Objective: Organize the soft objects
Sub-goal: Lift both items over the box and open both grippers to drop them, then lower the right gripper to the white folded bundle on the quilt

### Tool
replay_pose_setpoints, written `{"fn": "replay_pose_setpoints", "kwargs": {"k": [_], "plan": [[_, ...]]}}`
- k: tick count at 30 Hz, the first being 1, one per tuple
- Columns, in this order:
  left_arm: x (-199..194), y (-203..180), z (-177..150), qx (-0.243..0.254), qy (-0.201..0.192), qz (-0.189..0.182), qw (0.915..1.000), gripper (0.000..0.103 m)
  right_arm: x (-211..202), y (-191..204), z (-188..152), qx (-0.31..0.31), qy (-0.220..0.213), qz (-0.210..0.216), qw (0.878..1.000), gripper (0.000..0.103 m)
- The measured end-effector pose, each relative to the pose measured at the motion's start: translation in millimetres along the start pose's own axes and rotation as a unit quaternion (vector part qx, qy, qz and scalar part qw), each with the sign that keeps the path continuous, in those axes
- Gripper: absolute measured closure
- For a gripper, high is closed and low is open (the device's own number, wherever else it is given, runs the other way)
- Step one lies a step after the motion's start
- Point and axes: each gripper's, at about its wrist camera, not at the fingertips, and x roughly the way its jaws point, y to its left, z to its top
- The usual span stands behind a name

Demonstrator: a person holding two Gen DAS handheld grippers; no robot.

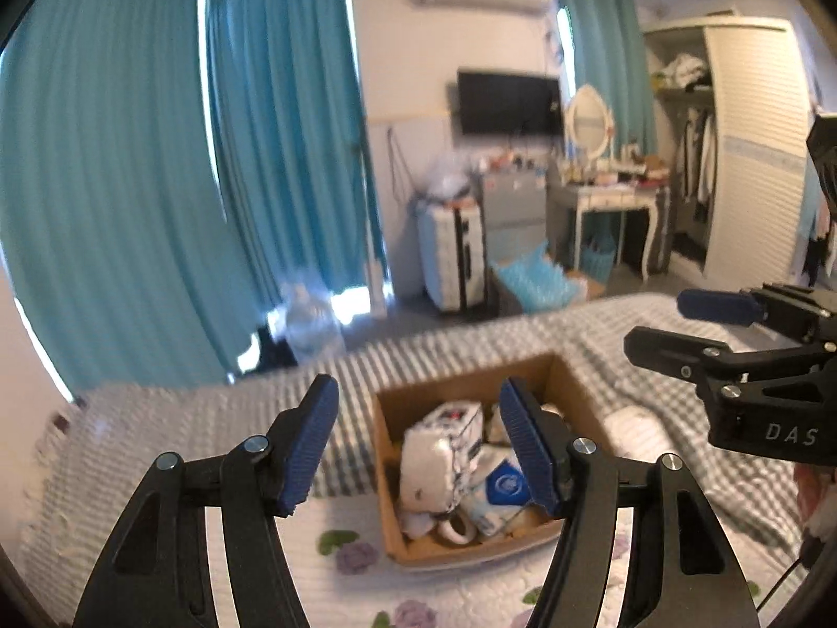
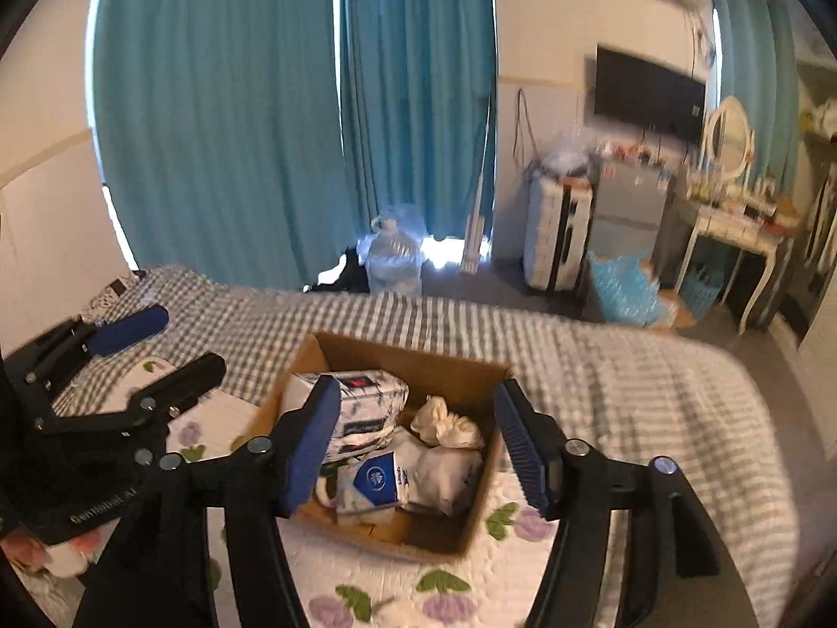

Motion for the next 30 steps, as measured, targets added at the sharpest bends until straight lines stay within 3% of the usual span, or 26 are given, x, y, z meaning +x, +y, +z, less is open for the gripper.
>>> {"fn": "replay_pose_setpoints", "kwargs": {"k": [1,5,6,9,14,21,30], "plan": [[-14.2,-0.9,6.6,0.004,-0.011,-0.002,0.9999,0.038,-19.2,2.6,4.2,-0.002,-0.008,-0.002,1.0,0.029],[-84.5,0.8,17.4,-0.008,-0.06,-0.021,0.9979,0.036,-95.0,19.2,12.4,-0.022,-0.037,-0.012,0.999,0.027],[-101.2,1.9,17.9,-0.014,-0.07,-0.024,0.9971,0.023,-110.1,22.8,12.6,-0.025,-0.043,-0.014,0.999,0.025],[-137.7,3.5,13.1,-0.023,-0.102,-0.016,0.9944,0.019,-148.5,30.4,6.9,-0.029,-0.052,-0.012,0.998,0.014],[-150.0,2.2,-5.9,-0.028,-0.09,-0.018,0.9954,0.019,-176.5,41.4,-20.8,-0.026,-0.061,-0.01,0.998,0.007],[-95.8,4.0,-77.8,-0.035,0.0,-0.014,0.9993,0.019,-134.5,37.7,-84.8,0.002,-0.017,-0.004,1.0,0.007],[8.7,-0.2,-173.8,-0.069,0.122,-0.022,0.9898,0.019,-2.2,17.1,-175.9,0.051,0.095,-0.012,0.994,0.007]]}}
